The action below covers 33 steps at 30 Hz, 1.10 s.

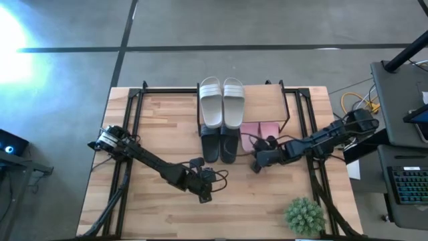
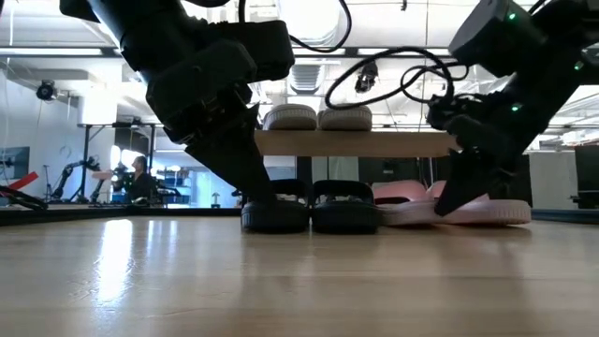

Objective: Pick and place slides into the shelf
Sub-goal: Move the black and pink slides under the shelf

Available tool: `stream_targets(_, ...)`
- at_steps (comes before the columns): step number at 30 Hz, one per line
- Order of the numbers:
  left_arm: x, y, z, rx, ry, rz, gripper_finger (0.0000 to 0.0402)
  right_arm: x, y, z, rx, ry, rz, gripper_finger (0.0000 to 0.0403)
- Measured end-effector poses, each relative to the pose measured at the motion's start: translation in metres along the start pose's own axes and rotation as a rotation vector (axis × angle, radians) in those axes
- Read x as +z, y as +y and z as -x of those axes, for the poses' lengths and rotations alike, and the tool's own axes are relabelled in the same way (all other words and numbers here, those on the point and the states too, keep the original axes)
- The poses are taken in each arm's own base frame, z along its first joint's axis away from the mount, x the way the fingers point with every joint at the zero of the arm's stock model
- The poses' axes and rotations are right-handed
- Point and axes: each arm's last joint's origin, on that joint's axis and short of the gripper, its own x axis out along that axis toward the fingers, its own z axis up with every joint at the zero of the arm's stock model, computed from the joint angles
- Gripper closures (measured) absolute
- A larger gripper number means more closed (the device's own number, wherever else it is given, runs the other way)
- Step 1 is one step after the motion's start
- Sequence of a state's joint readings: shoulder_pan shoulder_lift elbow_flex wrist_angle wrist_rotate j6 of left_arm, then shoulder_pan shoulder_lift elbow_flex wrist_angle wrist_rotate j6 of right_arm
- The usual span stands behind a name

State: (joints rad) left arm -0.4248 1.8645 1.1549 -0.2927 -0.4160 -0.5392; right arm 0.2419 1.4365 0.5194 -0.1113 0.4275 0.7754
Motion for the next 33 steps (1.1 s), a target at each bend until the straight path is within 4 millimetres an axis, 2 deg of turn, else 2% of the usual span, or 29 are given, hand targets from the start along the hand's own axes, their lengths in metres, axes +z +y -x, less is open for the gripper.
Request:
stream_targets(5, 0.0, 0.0, 0.0, 0.0, 0.0, 0.0, 0.0402, 0.004, -0.006, -0.002, -0.025, 0.004, -0.045, 0.0394)
stream_targets(10, 0.003, 0.001, -0.002, -0.058, 0.008, 0.016, 0.0402, 0.004, -0.001, 0.004, 0.114, 0.082, -0.006, 0.0394)
stream_targets(14, 0.013, 0.006, -0.013, -0.143, -0.032, 0.002, 0.0402, 0.007, 0.005, 0.019, 0.22, 0.065, -0.014, 0.0394)
stream_targets(18, 0.024, 0.014, -0.033, -0.263, -0.079, -0.032, 0.0402, 0.015, 0.008, 0.044, 0.32, -0.017, -0.06, 0.0394)
stream_targets(25, 0.029, 0.036, -0.059, -0.096, -0.161, -0.109, 0.0402, 0.018, -0.006, 0.078, 0.273, -0.122, -0.126, 0.0394)
stream_targets(33, 0.041, 0.073, -0.078, -0.005, -0.194, -0.121, 0.0402, 0.012, -0.019, 0.094, 0.218, -0.148, -0.123, 0.0394)
